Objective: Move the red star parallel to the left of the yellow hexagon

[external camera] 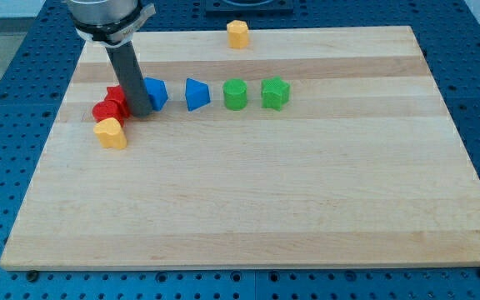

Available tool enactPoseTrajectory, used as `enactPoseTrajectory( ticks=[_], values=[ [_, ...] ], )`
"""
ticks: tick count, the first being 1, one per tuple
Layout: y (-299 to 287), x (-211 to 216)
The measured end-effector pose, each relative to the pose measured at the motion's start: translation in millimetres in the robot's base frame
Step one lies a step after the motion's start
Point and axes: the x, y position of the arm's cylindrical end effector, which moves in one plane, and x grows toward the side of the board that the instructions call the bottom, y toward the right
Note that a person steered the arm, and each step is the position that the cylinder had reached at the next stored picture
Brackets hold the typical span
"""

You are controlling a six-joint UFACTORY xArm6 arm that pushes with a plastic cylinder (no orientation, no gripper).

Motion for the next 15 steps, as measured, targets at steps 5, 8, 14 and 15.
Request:
enactPoseTrajectory(
  ticks=[5, 8, 14, 15],
  values=[
    [24, 70],
    [-14, 73],
    [-38, -1],
    [-38, -18]
  ],
)
